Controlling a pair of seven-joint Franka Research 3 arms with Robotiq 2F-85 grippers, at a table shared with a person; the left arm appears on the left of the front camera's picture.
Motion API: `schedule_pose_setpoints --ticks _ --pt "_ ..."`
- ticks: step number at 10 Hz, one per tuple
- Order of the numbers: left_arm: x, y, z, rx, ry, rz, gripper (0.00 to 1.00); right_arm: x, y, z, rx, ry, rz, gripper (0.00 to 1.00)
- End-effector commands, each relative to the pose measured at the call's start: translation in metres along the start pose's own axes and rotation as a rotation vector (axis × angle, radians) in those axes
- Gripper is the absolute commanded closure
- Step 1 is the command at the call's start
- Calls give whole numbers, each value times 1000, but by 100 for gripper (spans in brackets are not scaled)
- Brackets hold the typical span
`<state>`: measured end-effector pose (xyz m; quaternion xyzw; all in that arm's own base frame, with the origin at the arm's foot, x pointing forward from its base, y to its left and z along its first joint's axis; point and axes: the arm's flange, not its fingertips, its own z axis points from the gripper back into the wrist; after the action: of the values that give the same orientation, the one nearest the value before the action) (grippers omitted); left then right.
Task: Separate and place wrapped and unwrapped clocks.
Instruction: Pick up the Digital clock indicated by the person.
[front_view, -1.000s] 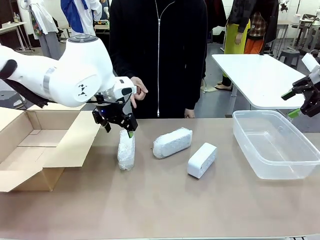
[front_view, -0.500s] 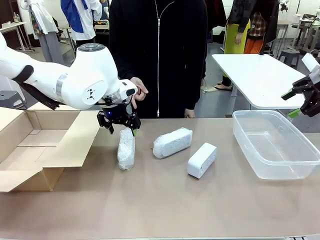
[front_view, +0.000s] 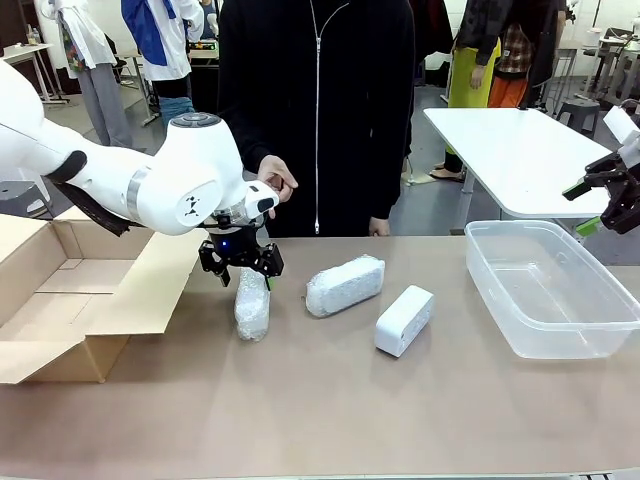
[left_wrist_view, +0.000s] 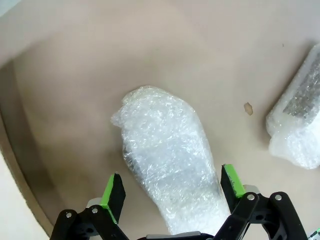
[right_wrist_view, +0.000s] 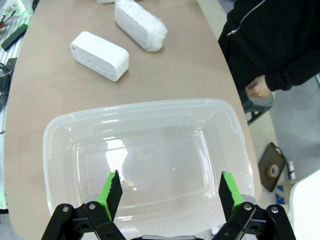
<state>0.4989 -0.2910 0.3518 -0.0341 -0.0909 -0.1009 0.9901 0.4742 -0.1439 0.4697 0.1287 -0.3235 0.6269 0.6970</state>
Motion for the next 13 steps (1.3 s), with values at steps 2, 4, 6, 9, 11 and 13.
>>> schedule_pose_setpoints --ticks 2,4,6,9,11,13 --pt "9 -13 -12 27 6 19 0 -1 0 -2 3 0 -1 0" --pt "9 -12 -21 45 21 -4 0 -1 0 -2 3 0 -1 0" --pt "8 -14 -24 32 55 -24 0 -1 0 -2 3 0 -1 0" --pt "2 -7 -21 5 33 -15 0 -1 0 -2 3 0 -1 0" --pt "2 -7 -21 5 33 -15 0 -1 0 -2 3 0 -1 0" --pt "2 -7 -21 5 33 -15 0 -1 0 -2 3 0 -1 0"
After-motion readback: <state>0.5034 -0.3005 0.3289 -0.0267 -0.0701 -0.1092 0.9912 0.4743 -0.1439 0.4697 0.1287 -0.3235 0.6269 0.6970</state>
